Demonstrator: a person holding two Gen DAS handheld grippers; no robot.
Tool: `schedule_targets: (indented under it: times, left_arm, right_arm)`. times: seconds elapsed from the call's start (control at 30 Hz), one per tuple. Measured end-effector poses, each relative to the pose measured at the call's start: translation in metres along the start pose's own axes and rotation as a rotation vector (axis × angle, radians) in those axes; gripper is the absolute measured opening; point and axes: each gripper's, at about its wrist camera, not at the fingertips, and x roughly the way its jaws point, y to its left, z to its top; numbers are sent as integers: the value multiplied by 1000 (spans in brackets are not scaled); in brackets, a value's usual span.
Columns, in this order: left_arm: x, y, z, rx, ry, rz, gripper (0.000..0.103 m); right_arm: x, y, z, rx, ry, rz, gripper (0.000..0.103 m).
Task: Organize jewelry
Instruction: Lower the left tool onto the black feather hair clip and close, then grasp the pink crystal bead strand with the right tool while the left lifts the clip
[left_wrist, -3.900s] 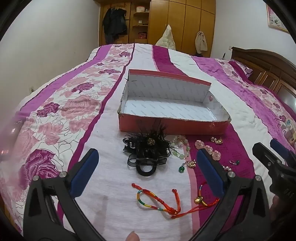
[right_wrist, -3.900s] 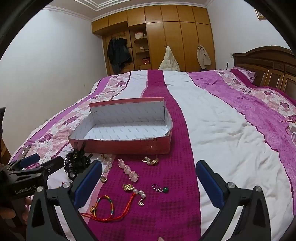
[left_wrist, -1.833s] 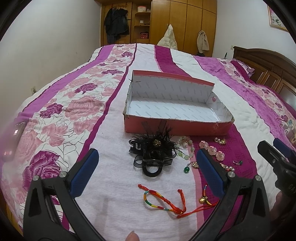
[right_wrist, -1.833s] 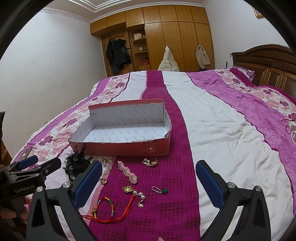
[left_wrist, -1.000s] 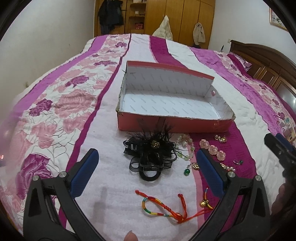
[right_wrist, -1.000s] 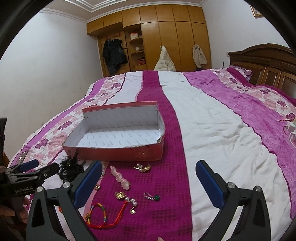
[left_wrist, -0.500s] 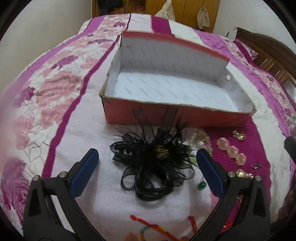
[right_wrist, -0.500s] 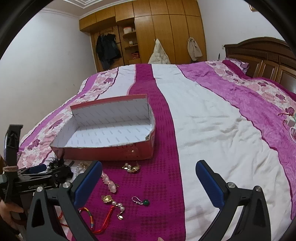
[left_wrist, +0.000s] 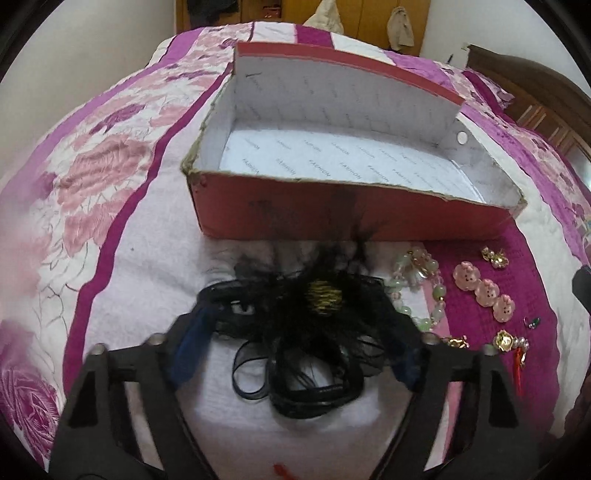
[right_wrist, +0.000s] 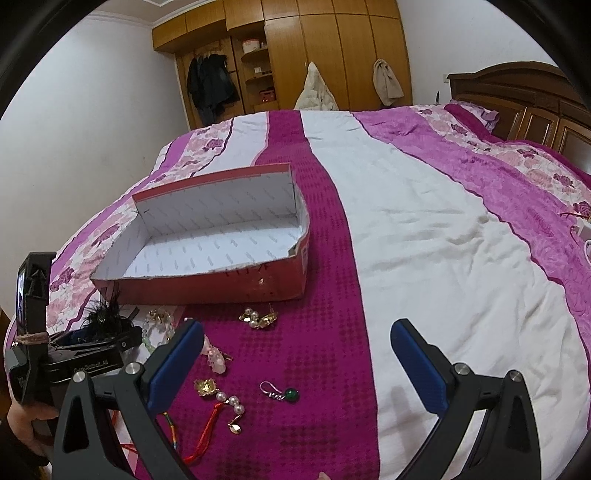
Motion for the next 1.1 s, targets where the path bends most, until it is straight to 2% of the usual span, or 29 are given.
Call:
schedule_targets:
  times: [0.23,0.4,0.6,0.67,0.9,0.97,1.1]
  left_arm:
    - [-16,6,2,-10,-30,-31,72]
    - [-35,5,5,4,-66,-29,72]
    - [-50,6,7,10,-81,-31,72]
    - [-54,8,7,4,-87,-30,72]
    - [-62,13,4,-9,-99,-33,72]
    - [-61,14,4,-16,-99,-37,72]
    - [-61,13,5,-18,-96,-41,72]
  right_arm:
    - [1,6,1,-16,27,-5,102]
    - [5,16,4,-56,57,24,92]
    - [20,33,6,-89,127,83,75]
    - [29,41,5,-112,166,108,67]
    - [52,57,-1,-189,243,136,55]
    - [59,61,-3,-212,267,138,48]
    - [72,64,-8,-234,299,141,45]
